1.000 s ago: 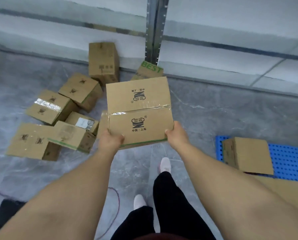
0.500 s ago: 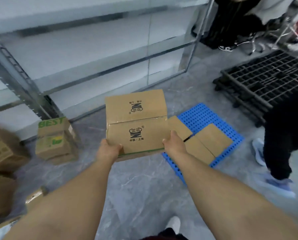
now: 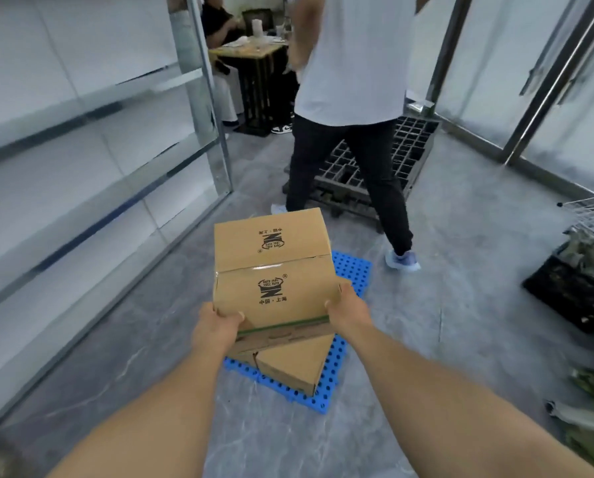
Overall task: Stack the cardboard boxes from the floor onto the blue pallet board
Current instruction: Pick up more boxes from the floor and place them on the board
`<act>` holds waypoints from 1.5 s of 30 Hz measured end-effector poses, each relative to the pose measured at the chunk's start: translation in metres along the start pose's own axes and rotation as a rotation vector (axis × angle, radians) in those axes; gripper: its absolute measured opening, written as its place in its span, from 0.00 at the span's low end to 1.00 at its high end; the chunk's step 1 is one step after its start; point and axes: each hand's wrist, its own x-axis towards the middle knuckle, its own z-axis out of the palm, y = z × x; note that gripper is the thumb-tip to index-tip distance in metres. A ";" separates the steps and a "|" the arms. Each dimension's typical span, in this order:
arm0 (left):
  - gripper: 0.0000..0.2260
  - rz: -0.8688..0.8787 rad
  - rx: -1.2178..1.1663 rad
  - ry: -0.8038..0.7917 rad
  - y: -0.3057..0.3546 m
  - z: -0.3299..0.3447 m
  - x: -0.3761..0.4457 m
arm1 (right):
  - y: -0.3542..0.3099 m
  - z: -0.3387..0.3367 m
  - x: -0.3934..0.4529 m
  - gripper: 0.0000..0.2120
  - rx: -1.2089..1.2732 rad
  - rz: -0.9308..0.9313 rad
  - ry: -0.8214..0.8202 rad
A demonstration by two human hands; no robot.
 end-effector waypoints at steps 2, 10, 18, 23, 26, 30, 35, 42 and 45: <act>0.13 0.039 0.020 -0.032 0.018 0.020 0.005 | 0.010 -0.017 0.010 0.16 0.021 0.024 0.047; 0.15 0.147 0.073 -0.215 0.080 0.101 0.026 | 0.042 -0.076 0.037 0.15 0.089 0.169 0.178; 0.15 0.191 0.109 -0.366 0.121 0.191 0.025 | 0.093 -0.132 0.068 0.16 0.152 0.277 0.306; 0.17 0.192 0.132 -0.354 0.144 0.253 0.017 | 0.130 -0.179 0.110 0.16 0.177 0.256 0.296; 0.19 0.179 0.128 -0.316 0.167 0.298 0.007 | 0.155 -0.219 0.138 0.17 0.175 0.225 0.279; 0.18 0.118 0.115 -0.268 0.198 0.352 -0.015 | 0.184 -0.275 0.169 0.17 0.152 0.189 0.233; 0.16 0.074 0.110 -0.173 0.236 0.396 -0.018 | 0.193 -0.328 0.223 0.16 0.070 0.107 0.175; 0.20 0.021 0.040 -0.071 0.268 0.421 0.019 | 0.177 -0.344 0.315 0.15 0.022 0.008 0.036; 0.23 -0.006 -0.009 -0.054 0.282 0.437 0.048 | 0.166 -0.345 0.364 0.15 -0.028 -0.023 0.006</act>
